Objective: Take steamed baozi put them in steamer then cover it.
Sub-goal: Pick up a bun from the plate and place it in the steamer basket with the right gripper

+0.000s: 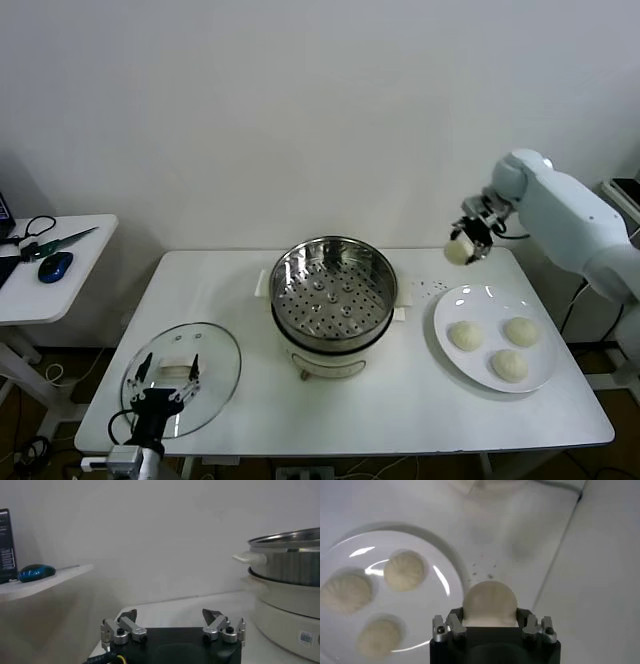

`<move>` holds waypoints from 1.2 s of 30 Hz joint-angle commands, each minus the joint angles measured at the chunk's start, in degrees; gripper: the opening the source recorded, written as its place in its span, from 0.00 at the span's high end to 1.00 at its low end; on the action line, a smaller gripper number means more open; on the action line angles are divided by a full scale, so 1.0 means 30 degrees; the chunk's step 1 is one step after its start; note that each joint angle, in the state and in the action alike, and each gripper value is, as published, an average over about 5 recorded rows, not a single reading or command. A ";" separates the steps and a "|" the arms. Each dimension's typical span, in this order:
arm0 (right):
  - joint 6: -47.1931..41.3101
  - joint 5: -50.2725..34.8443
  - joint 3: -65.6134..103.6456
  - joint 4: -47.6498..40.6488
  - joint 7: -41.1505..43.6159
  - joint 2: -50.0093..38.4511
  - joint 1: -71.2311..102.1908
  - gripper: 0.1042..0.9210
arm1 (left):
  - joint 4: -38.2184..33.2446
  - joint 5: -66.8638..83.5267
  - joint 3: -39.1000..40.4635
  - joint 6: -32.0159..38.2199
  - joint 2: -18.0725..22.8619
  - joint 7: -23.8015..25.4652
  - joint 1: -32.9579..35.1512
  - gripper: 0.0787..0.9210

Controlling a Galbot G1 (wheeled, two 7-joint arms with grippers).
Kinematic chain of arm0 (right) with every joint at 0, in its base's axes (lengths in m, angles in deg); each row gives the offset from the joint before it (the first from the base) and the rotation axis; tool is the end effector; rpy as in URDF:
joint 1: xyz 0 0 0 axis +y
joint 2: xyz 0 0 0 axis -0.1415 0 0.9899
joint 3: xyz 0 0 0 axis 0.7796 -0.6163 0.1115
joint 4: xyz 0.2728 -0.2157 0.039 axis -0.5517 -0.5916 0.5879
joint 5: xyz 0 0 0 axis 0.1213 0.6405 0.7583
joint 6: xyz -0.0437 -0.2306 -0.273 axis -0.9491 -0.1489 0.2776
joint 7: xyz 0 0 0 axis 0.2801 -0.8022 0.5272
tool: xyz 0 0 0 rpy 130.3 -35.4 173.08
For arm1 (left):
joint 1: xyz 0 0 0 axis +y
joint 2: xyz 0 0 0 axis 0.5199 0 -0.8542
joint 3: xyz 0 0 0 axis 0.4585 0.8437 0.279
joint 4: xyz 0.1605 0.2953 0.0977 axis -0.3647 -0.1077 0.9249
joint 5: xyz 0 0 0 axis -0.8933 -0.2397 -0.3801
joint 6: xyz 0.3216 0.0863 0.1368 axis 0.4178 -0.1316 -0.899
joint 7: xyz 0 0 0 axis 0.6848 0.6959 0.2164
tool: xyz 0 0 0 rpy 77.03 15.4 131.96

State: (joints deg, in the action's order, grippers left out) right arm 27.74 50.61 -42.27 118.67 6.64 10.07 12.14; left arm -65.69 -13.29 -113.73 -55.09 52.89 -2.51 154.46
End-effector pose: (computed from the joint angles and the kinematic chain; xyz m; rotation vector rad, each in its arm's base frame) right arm 0.6592 -0.0836 -0.0195 1.5144 -1.0444 1.9062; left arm 0.1562 0.0895 -0.3665 0.1024 -2.9784 -0.2266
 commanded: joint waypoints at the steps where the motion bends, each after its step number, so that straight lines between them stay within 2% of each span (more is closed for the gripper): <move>1: 0.2205 -0.1322 -0.3357 0.3340 0.0199 0.1848 -0.3526 0.30 | -0.0041 0.0024 0.0027 -0.0045 -0.0032 -0.0017 0.0009 0.12; 12: 0.4934 0.3411 -0.2441 0.4738 -0.1040 0.5720 -0.2052 0.30 | -0.0072 0.0047 0.0130 -0.0057 0.0068 -0.0064 0.0047 0.12; 21: 0.6643 0.8346 -0.1491 0.4598 -0.2107 0.6721 0.1045 0.30 | -0.0210 0.0102 0.0032 -0.0226 -0.0105 -0.0096 -0.0005 0.12; 36: 0.6691 1.0050 -0.0941 0.3579 -0.2374 0.6839 0.3445 0.30 | 0.0006 0.0151 0.0074 -0.0134 -0.0012 -0.0134 0.0012 0.12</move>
State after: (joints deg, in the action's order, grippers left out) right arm 46.76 76.98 -45.45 129.91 -0.05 29.69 19.65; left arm -65.75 -12.84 -113.53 -55.49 52.83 -2.90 154.49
